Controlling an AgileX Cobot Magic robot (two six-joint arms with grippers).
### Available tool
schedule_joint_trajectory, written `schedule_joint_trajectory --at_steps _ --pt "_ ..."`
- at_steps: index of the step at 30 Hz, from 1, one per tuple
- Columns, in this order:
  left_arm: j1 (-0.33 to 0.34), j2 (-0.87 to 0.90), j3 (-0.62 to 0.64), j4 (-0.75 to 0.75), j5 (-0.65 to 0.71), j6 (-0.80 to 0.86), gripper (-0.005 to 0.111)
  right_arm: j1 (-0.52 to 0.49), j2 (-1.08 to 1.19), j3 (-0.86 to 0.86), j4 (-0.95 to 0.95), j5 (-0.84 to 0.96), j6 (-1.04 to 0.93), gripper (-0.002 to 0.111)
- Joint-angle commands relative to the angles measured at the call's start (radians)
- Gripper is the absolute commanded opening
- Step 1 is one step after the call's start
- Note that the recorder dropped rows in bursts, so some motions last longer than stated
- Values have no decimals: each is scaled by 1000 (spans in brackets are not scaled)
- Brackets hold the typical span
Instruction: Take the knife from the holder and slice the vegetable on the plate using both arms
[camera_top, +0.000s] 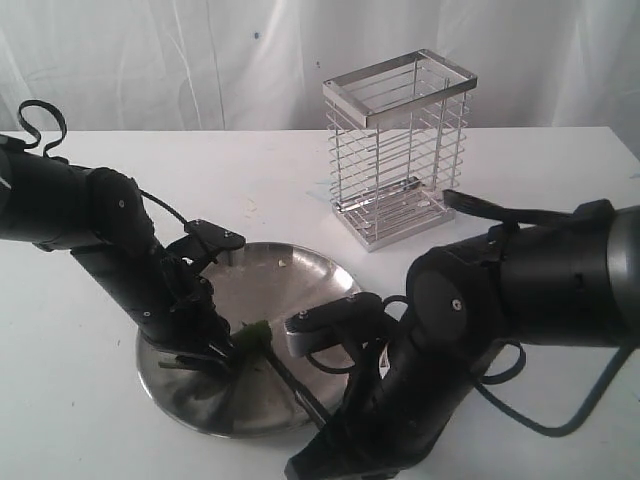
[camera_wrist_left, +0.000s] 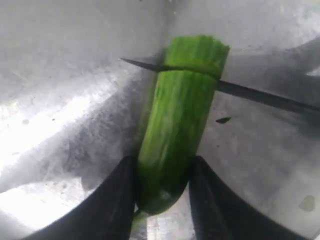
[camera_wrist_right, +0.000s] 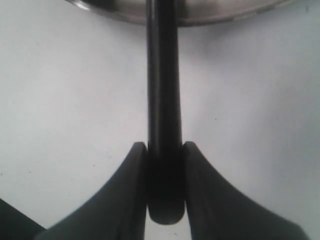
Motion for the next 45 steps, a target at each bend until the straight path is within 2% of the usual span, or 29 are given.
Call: schedule_joint_trajectory --at_steps 1,12,18,22,28,31,39,45 --pt "-3 1 9 -56 27 -9 3 1 13 -80 -101 64 54 1" --pt "-3 -75 9 -47 18 -9 3 6 96 -171 -150 280 56 1" --pt "-3 -75 9 -45 20 -11 3 86 71 -171 -173 291 76 1" --pt "4 -78 9 0 60 -13 3 86 64 -173 -357 245 227 1" --pt "58 -103 9 9 85 -15 3 32 64 -175 -440 273 232 1" --pt "60 -117 9 9 97 -19 3 3 64 -182 -489 269 250 1" --pt "60 -120 9 24 94 -19 3 39 9 -203 -422 261 210 1" --pt "60 -120 9 28 94 -19 3 42 -3 -182 -344 338 144 1"
